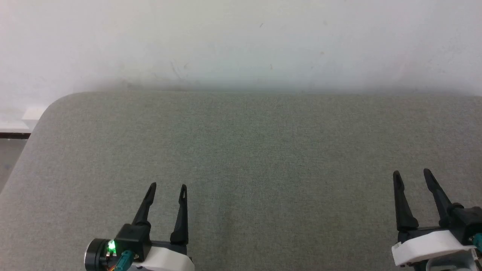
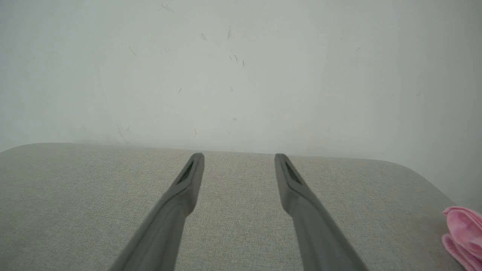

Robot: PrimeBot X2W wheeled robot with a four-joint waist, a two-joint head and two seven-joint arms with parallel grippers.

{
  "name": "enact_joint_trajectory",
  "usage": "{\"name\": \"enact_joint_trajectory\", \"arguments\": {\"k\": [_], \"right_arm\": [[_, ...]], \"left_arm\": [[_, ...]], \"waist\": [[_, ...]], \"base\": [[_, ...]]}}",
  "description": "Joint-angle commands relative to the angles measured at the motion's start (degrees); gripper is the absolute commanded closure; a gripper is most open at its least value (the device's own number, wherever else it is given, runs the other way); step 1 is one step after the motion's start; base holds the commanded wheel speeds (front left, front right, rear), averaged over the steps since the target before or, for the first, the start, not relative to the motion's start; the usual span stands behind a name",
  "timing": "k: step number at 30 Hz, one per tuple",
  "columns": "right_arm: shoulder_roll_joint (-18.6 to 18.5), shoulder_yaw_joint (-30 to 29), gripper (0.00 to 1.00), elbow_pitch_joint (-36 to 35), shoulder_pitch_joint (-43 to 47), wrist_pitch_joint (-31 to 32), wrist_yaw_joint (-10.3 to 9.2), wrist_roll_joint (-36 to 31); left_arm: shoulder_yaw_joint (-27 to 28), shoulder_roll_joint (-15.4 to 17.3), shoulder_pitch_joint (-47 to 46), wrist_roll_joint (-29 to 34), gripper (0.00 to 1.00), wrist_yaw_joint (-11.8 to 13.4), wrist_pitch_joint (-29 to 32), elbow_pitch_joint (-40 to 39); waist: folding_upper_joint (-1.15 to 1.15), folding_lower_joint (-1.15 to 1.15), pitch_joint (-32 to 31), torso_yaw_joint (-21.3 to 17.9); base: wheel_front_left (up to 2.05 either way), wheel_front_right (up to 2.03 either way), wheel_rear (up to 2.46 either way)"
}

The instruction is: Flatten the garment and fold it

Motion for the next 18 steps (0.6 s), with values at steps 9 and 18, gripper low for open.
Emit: {"name": "enact_joint_trajectory", "arguments": {"k": [9, 18], "right_arm": [[0.33, -0.17, 1.0, -0.19, 0.04, 0.09, 0.01, -0.14], [0.38, 0.21, 1.0, -0.33, -0.19, 0.84, 0.0, -0.42]], "left_arm": [[0.04, -0.2, -0.01, -0.01, 1.0, -0.32, 0.1, 0.31], [0.57, -0.31, -0.22, 0.32, 1.0, -0.5, 0.97, 0.13]], "waist": [[-0.01, 0.0, -0.04, 0.14], [-0.01, 0.0, -0.06, 0.13]], "base": [[0.0, 0.0, 0.0], [0.0, 0.0, 0.0]]}}
